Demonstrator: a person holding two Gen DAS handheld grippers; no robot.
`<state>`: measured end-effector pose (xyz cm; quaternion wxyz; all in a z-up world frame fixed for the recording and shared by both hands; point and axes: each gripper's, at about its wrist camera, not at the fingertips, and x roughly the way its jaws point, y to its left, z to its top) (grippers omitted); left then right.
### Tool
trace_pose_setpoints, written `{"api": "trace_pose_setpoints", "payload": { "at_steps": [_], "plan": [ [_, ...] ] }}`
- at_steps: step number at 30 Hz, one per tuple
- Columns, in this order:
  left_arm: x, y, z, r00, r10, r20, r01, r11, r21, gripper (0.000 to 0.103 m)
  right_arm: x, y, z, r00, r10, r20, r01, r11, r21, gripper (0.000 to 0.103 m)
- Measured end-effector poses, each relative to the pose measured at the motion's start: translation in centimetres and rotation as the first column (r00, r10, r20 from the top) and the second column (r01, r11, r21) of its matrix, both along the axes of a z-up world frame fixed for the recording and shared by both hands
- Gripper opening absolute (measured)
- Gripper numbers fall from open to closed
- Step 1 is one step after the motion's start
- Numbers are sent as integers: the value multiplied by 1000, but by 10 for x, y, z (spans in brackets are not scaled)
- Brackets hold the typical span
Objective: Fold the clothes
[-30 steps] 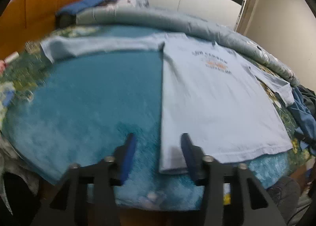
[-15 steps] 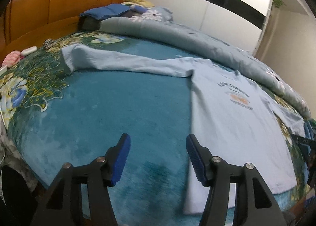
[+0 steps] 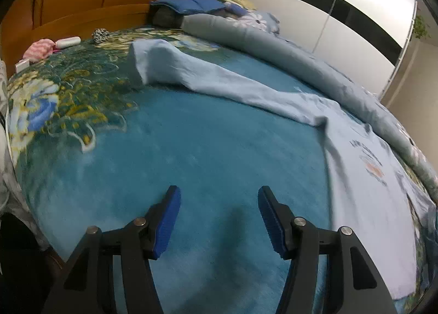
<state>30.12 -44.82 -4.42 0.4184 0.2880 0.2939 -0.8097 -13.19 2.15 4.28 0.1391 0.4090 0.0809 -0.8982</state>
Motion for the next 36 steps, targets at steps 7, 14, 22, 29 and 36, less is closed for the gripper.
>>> {"api": "trace_pose_setpoints", "payload": {
  "at_steps": [7,14,22,29,36],
  "plan": [
    [12,-61,17,997,75,-32,-76,997,-3,60,-42,75,33,934,-357,3,356,929,-105,2],
    [26,-134,17,985,169,-46,-170,985,-8,60,-28,102,43,908,-416,43,417,893,-167,22],
    [19,-170,11,997,74,-33,-74,997,-5,0,14,62,53,966,-259,10,258,958,-122,26],
    [45,-196,56,983,38,-180,-24,997,79,1,43,-11,42,999,-30,28,32,995,-96,26],
    [57,-223,16,984,137,115,-154,976,152,2,54,-56,19,997,62,56,-59,997,-47,26]
  ]
}}
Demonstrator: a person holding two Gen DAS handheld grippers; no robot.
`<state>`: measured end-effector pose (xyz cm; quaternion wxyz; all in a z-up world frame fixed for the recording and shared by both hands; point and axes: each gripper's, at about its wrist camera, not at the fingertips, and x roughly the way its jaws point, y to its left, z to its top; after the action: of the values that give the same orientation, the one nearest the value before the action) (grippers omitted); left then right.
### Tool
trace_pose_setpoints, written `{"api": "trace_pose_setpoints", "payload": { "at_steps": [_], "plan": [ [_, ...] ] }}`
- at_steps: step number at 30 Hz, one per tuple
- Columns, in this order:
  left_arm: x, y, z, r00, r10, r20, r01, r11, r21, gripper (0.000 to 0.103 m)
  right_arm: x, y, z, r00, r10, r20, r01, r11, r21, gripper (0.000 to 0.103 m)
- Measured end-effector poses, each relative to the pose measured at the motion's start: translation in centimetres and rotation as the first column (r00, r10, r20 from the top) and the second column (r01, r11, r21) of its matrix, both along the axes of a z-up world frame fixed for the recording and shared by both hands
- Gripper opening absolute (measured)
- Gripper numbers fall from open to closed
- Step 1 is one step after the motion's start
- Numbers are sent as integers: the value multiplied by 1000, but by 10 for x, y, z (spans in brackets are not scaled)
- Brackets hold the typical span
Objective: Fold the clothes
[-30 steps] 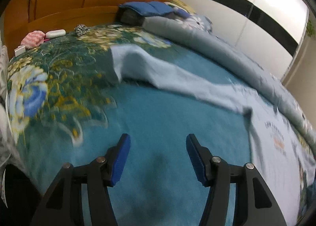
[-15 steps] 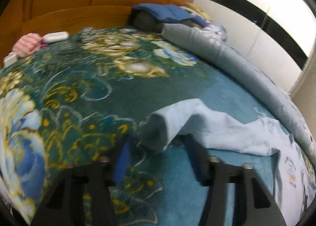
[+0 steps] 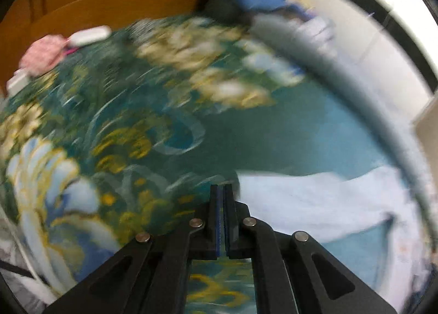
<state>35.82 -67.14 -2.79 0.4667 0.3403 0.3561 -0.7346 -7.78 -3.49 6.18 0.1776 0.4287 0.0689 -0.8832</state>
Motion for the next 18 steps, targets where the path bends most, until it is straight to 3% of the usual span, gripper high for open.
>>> {"api": "trace_pose_setpoints", "payload": {
  "at_steps": [3,6,9,11,12,16,18],
  "plan": [
    [21,-2,-21,989,61,-135,-47,994,98,2,-1,-10,-12,999,14,41,-14,1000,-2,26],
    [30,14,-22,968,55,-243,-27,993,118,3,6,-22,-21,997,45,59,-45,999,6,26],
    [21,28,-20,964,12,-266,20,993,115,23,12,-35,-28,994,88,69,-88,996,6,26],
    [13,34,-19,958,-7,-288,38,994,103,47,16,-42,-34,991,102,86,-102,995,-5,26],
    [10,34,-18,956,-6,-294,37,994,100,50,18,-46,-37,990,108,95,-108,994,-11,26],
    [5,30,-20,931,22,-365,24,992,122,51,27,-53,-44,985,135,108,-133,991,-17,26],
    [5,29,-25,896,46,-441,25,988,153,51,32,-55,-45,983,147,107,-146,989,-15,26]
  ]
}}
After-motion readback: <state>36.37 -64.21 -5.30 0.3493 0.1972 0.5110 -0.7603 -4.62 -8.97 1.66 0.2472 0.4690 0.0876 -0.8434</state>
